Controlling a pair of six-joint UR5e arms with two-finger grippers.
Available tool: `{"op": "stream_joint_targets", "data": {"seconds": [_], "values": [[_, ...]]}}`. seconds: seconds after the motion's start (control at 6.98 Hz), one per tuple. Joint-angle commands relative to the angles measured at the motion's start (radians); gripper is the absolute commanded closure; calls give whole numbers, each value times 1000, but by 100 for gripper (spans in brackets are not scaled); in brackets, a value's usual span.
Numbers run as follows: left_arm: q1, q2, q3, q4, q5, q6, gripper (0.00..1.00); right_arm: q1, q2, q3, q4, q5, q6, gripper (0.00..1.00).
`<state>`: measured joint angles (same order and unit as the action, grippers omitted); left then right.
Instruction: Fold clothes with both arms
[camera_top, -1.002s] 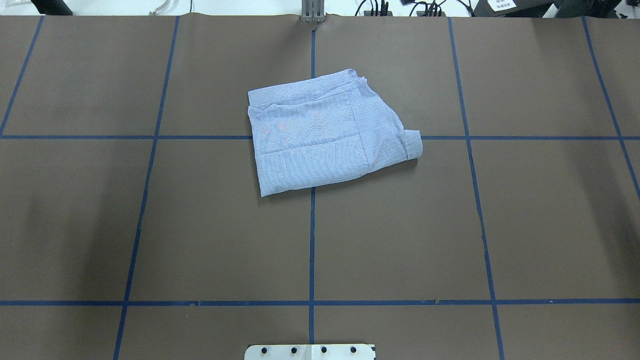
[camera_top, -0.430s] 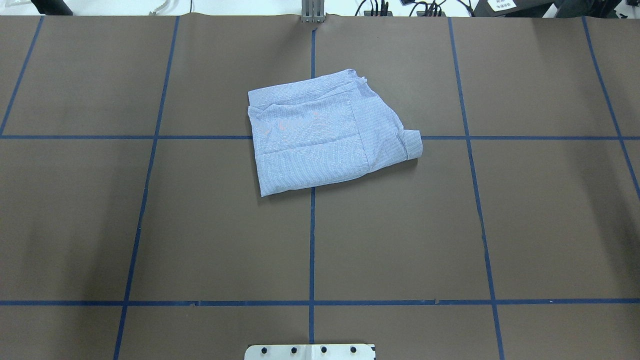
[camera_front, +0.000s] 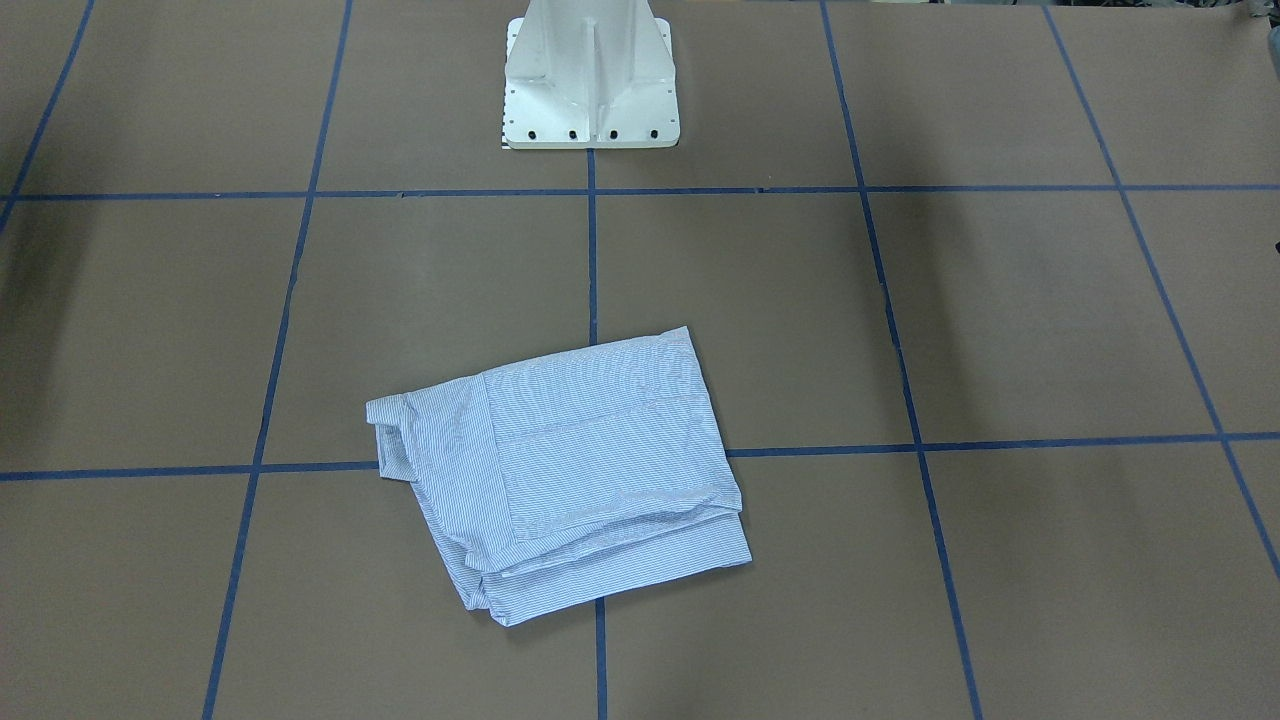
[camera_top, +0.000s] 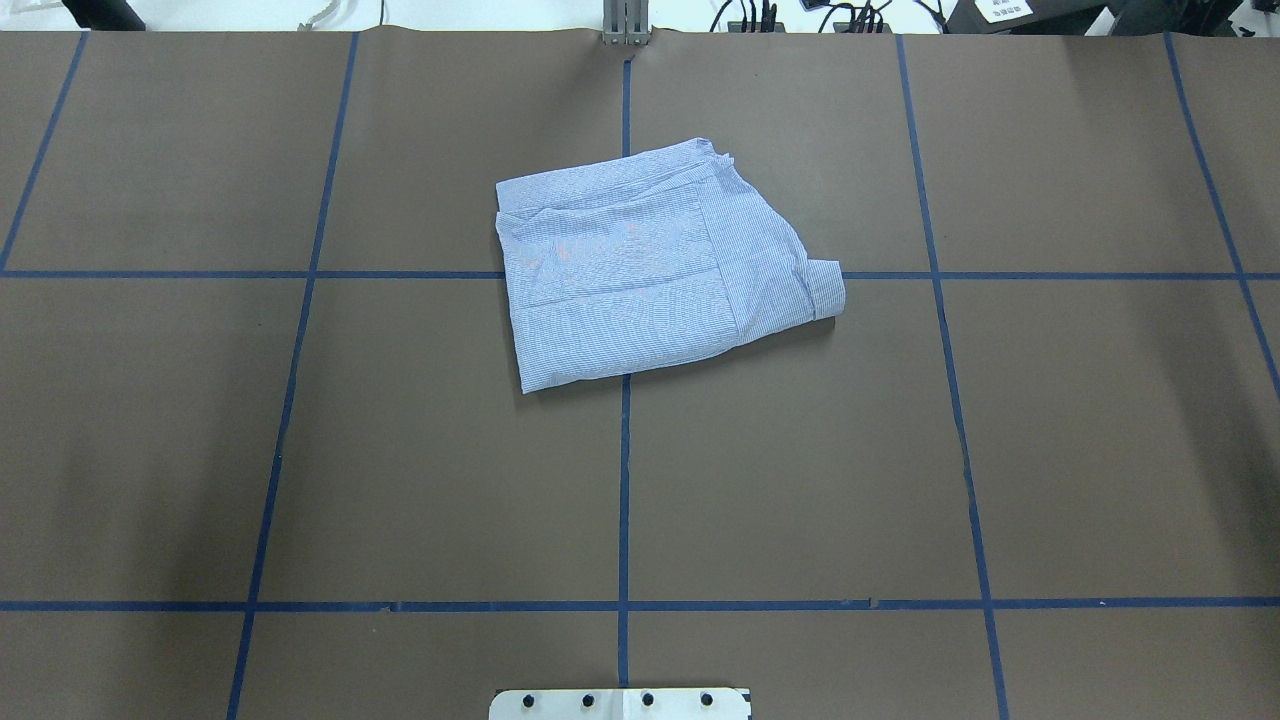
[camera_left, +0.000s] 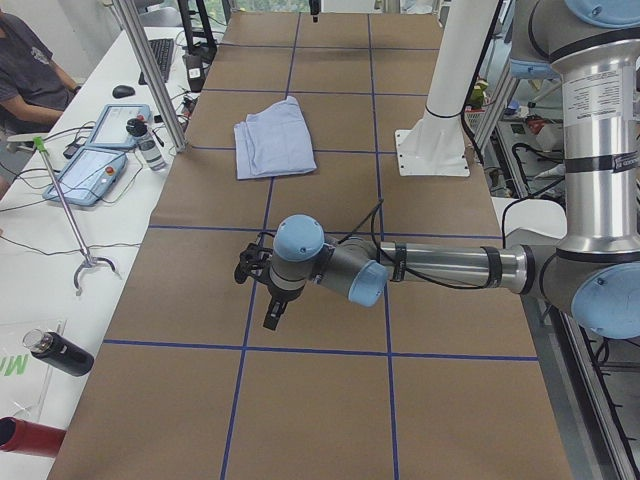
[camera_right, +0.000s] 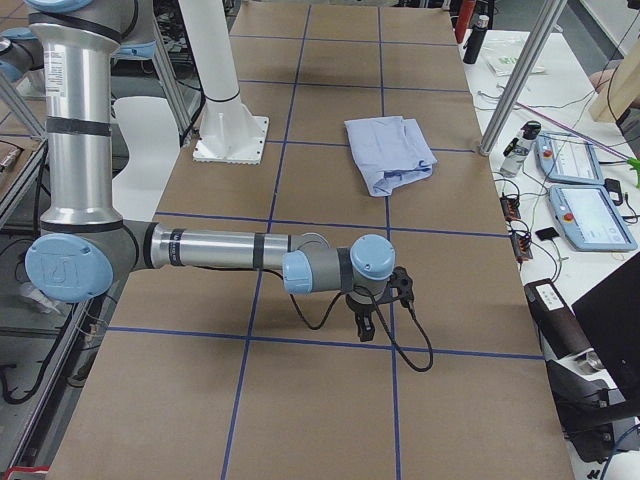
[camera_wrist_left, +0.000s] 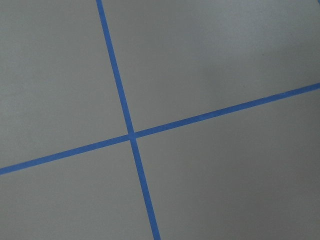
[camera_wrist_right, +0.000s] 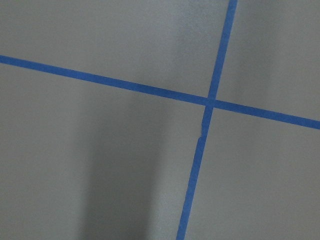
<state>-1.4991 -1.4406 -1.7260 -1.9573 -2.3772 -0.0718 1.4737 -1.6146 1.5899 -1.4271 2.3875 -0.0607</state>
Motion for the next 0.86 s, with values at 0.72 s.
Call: {"op": "stream_joint_targets", "data": {"seconds": [0.72], "values": [[0,5,3,-11,-2,1,0,0,-14,30,-6,13,-1,0]]}}
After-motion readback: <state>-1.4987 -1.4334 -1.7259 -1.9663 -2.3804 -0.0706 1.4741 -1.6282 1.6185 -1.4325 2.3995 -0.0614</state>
